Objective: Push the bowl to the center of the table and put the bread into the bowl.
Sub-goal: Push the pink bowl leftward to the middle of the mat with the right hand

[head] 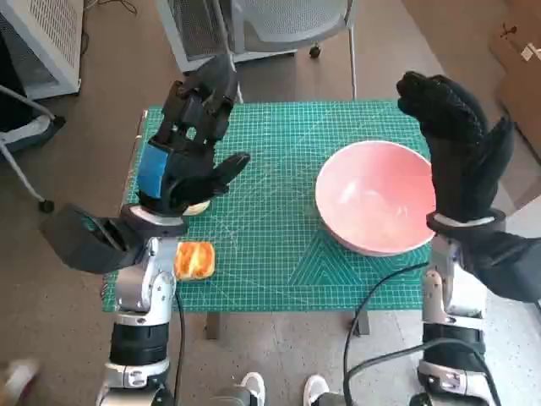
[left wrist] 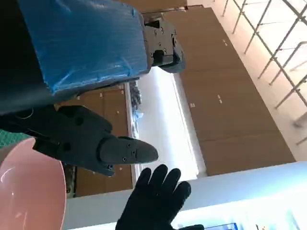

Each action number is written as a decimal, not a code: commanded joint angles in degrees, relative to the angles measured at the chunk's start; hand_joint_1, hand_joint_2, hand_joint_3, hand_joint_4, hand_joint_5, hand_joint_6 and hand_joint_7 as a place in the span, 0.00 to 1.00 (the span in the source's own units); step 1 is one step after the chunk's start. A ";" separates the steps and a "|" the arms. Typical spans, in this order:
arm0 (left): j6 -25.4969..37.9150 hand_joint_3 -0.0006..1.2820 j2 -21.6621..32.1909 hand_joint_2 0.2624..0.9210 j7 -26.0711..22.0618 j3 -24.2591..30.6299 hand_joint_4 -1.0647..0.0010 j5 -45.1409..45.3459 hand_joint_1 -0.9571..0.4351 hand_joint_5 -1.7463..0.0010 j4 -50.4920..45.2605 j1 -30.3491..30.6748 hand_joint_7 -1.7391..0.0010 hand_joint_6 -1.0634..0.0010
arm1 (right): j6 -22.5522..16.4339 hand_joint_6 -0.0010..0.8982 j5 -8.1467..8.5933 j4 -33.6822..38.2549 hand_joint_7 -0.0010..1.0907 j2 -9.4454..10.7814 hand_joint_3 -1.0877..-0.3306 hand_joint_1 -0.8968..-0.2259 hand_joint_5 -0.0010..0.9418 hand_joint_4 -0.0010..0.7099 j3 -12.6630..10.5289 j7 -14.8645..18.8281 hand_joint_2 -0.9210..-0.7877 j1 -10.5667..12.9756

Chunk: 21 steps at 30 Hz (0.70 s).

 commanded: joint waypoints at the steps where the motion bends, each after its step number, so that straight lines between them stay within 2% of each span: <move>1: -0.84 0.25 0.29 0.84 -0.19 -0.13 0.93 0.56 0.52 1.00 0.09 -0.44 0.66 1.00 | 0.57 0.55 -0.30 0.57 0.00 -0.48 0.57 0.51 0.01 0.61 0.06 -0.23 0.00 0.13; 21: -1.43 0.26 0.39 0.85 -0.38 -0.39 0.93 1.42 0.52 1.00 0.41 -0.56 0.65 1.00 | 2.09 0.55 0.67 0.03 0.00 -0.77 0.58 0.49 0.00 0.62 -0.13 0.41 0.00 0.10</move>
